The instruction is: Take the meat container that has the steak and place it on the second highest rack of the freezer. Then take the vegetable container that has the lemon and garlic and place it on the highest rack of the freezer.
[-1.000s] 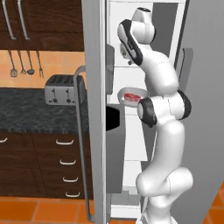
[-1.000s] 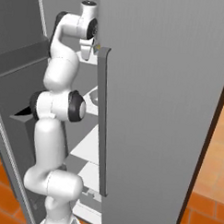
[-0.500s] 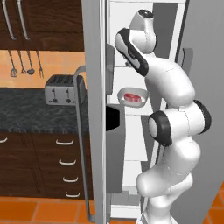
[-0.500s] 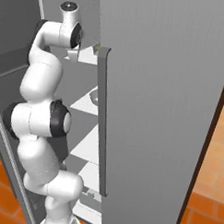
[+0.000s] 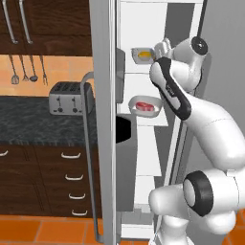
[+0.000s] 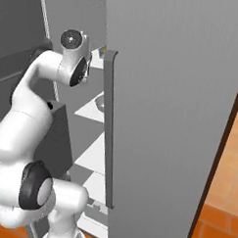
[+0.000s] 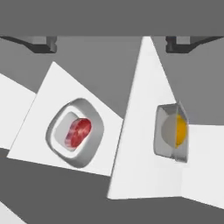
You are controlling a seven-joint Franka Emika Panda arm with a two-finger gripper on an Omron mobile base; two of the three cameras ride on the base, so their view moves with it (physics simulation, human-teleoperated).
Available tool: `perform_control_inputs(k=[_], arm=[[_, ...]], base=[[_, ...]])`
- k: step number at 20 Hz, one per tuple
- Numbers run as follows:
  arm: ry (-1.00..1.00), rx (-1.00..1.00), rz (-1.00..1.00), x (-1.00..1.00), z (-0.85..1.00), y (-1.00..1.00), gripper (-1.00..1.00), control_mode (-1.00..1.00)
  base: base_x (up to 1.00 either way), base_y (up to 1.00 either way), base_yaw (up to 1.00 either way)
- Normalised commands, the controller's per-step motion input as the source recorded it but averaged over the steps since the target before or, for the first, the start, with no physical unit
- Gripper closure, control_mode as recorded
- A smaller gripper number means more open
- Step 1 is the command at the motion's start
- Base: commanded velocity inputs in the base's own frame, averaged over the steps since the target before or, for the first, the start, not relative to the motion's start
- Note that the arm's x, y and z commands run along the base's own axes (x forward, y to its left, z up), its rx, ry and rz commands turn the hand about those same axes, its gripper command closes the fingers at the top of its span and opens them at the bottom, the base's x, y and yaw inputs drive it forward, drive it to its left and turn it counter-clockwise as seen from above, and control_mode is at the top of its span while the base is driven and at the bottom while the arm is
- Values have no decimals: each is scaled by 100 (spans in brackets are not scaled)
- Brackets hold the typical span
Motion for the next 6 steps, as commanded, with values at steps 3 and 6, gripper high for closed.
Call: perform_control_inputs(k=[3,6], arm=[[-58,0,0,-100,4,-5,-100,-100],[-62,0,0,-100,8,0,-100,-100]], base=[[0,0,0],[0,0,0]])
